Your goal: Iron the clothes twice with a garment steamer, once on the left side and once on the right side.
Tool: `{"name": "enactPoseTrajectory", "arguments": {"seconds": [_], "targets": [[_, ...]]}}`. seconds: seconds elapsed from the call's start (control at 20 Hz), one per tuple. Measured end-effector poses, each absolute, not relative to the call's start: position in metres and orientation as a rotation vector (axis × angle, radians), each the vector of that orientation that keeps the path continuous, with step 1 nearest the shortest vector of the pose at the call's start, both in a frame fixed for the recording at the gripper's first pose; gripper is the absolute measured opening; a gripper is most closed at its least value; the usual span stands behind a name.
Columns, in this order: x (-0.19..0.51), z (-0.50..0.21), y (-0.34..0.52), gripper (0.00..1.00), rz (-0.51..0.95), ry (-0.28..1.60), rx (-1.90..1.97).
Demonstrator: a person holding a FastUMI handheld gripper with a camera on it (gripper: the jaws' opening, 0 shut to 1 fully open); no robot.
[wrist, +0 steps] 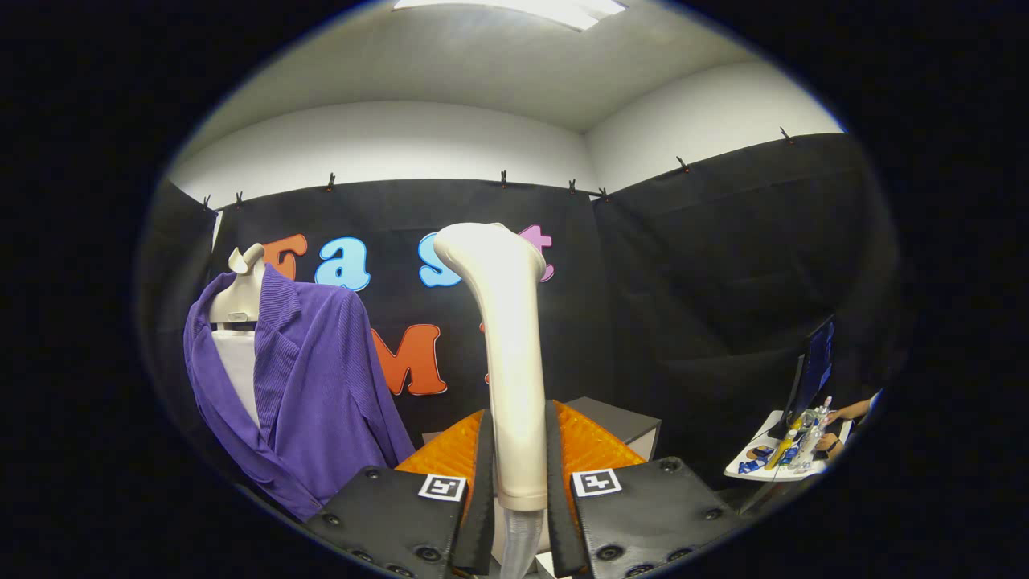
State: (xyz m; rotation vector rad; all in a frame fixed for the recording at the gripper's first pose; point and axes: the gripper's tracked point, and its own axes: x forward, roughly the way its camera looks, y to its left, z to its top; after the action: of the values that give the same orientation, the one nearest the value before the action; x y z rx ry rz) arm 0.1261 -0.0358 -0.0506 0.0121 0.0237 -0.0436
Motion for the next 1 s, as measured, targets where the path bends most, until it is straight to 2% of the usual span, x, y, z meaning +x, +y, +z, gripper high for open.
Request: {"name": "enactPoseTrajectory", "arguments": {"seconds": [1.0], "targets": [[0.118, -0.052, -0.052, 0.35, -0.048, 0.032, 0.023]]}}
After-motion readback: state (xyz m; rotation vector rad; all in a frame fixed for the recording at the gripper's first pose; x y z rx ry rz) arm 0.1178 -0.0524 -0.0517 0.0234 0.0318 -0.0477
